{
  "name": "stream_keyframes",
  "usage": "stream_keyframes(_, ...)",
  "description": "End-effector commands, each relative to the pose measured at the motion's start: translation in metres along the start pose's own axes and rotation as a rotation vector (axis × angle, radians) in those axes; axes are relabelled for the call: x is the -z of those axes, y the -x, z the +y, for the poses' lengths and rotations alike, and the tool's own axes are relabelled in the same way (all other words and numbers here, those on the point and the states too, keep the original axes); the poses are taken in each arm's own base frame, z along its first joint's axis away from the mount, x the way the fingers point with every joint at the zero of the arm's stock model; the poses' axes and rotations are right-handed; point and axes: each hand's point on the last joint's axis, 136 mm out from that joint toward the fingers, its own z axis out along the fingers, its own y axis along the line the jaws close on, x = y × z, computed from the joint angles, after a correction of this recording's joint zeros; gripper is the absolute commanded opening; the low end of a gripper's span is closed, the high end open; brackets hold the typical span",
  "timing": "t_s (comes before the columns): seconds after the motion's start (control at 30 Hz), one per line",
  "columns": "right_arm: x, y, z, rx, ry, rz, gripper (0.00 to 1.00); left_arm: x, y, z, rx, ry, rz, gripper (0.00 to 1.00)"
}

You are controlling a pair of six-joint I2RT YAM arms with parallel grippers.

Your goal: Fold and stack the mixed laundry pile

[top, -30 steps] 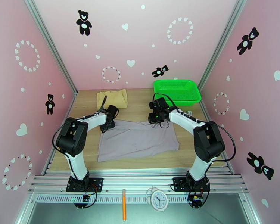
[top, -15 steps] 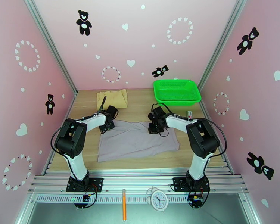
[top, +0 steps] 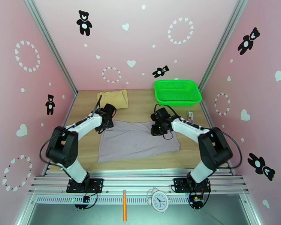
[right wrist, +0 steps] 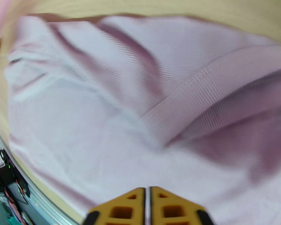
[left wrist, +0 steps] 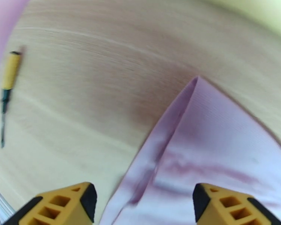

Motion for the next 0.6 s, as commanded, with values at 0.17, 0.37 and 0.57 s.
stream_keyframes(0.17,0.046,-0.072,0.011,-0.039,0.029,0.032,0.27,0.013,-0.158,0.05,0.151,-0.095,0.381,0.55)
stream_keyframes(0.37,0.054,-0.08,0.018,-0.036,0.081,-0.018,0.27,0.007,-0.194,0.081,0.296,-0.061,0.401,0.53)
stream_keyframes(0.57,0.053,-0.084,0.02,-0.023,0.104,-0.025,0.27,-0.003,-0.199,0.075,0.359,-0.084,0.408,0.53)
